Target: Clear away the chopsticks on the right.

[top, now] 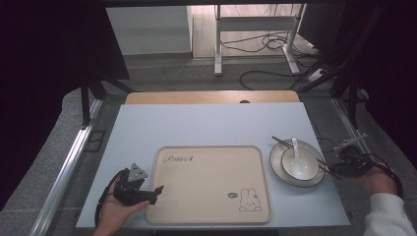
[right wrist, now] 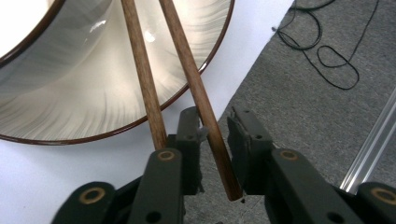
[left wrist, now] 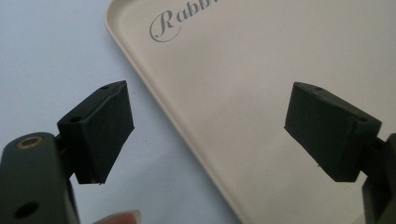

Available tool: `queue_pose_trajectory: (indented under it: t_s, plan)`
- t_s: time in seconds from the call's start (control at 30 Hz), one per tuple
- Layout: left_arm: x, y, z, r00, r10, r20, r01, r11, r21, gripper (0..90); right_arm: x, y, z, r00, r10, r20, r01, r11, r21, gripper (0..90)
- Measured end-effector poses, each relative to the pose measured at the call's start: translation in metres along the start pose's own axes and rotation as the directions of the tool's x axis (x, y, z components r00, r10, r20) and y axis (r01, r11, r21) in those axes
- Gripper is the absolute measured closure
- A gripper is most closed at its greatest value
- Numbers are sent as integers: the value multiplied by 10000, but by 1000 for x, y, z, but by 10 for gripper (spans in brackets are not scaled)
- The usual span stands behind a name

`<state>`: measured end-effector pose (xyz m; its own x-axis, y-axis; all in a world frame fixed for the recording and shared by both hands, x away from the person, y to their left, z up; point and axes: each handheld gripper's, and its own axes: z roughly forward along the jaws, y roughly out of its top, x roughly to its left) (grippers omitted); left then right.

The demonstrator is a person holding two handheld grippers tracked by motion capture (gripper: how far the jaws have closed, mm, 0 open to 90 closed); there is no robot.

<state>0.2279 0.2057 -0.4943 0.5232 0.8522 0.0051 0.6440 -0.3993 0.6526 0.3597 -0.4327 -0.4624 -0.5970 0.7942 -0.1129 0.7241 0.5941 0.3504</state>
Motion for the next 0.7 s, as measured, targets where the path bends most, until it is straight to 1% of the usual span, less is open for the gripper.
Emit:
queue_pose_trajectory:
  t_s: [0.13, 0.3, 0.43, 0.5, 0.6, 0.7]
  plan:
    - [1, 0, -1, 10000, 12, -15, -12, 10000, 23, 154, 0, 0, 1, 9998, -88, -169, 89, 10000, 25, 787]
    - [1, -1, -1, 10000, 2, -37, -2, 10000, 10, 153, 1, 0, 0, 9995, -216, -230, 217, 9998, 21, 815]
    - [1, -1, -1, 10000, 4, -41, -4, 10000, 11, 153, 0, 0, -2, 9997, -132, -208, 130, 9999, -75, 830]
    - [2, -1, -1, 10000, 4, -34, -4, 10000, 11, 153, -1, 0, -3, 9995, -97, -286, 93, 9999, -126, 831]
    - [1, -1, -1, 10000, -16, -38, 16, 10000, -26, 154, -2, 1, -6, 9992, 150, -373, -160, 9995, -267, 833]
    - [2, -1, -2, 10000, -32, -55, 32, 10000, -56, 154, -4, 4, -12, 9965, 621, -560, -659, 9956, -670, 836]
